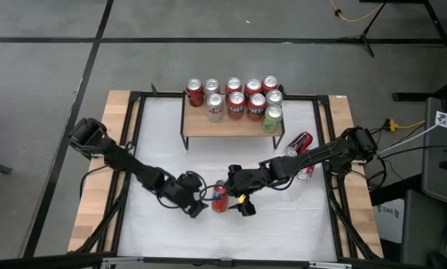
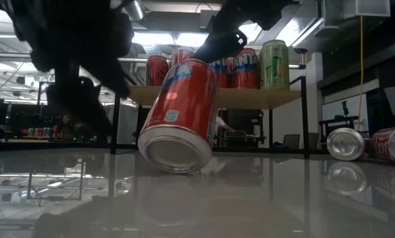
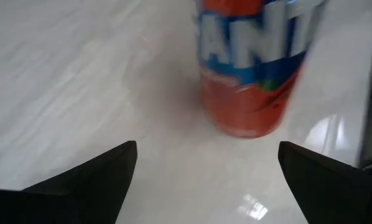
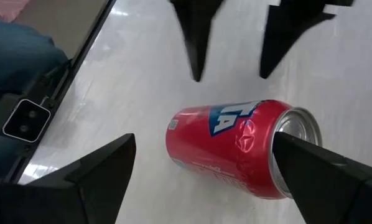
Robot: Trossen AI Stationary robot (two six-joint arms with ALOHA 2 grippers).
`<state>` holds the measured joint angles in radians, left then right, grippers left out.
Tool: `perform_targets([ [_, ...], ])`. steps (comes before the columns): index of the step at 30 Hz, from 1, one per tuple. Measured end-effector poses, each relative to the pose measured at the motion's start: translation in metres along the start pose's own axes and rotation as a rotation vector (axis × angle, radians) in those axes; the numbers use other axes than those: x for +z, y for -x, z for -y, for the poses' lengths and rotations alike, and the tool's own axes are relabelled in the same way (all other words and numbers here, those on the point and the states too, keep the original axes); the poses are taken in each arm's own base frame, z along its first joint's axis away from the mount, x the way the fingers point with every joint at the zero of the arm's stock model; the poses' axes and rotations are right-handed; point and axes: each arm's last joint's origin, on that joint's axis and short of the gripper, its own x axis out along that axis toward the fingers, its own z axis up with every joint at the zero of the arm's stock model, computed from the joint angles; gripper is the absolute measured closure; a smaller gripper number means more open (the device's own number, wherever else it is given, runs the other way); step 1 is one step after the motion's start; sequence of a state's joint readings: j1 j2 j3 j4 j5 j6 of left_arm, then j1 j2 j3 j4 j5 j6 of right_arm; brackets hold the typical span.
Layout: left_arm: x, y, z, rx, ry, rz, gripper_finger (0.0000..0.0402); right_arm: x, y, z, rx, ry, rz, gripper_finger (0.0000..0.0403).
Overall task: Place canned beverage on shelf
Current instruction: Put the orange soda can on the shelf aligned with the other soda can
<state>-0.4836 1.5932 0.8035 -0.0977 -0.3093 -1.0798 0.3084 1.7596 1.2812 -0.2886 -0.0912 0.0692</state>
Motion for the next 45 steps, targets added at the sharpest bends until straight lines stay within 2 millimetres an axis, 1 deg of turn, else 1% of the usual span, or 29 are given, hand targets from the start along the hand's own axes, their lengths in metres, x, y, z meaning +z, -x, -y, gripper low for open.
perform_targets([
  [6,-0.009,0.003,0.011,-0.041,0.064,0.080,0.0017,0.000,0.000,0.000,0.000,0.000,0.000,0.0033],
  [11,-0.016,-0.014,0.018,-0.102,0.091,0.104,0.0017,0.000,0.000,0.000,-0.001,0.000,-0.001,0.0033],
  [14,-0.021,-0.024,0.016,-0.088,0.092,0.096,0.0017,0.000,0.000,0.000,0.000,0.000,0.000,0.0033],
  [19,-0.024,-0.034,0.011,-0.057,0.087,0.089,0.0017,0.000,0.000,0.000,0.000,0.000,0.000,0.0033],
  [24,-0.024,-0.043,0.007,-0.044,0.094,0.083,0.0017,0.000,0.000,0.000,0.000,0.000,0.001,0.0033],
  [28,-0.024,-0.047,0.006,-0.040,0.098,0.092,0.0017,0.000,0.000,0.000,0.008,0.000,0.001,0.0033],
  [36,-0.019,-0.049,0.003,-0.023,0.092,0.105,0.0017,0.001,0.001,-0.002,0.067,0.003,0.007,0.0033],
  [45,-0.010,-0.052,-0.005,0.042,0.060,0.175,0.0017,0.002,0.000,-0.005,0.168,0.003,0.009,0.0033],
])
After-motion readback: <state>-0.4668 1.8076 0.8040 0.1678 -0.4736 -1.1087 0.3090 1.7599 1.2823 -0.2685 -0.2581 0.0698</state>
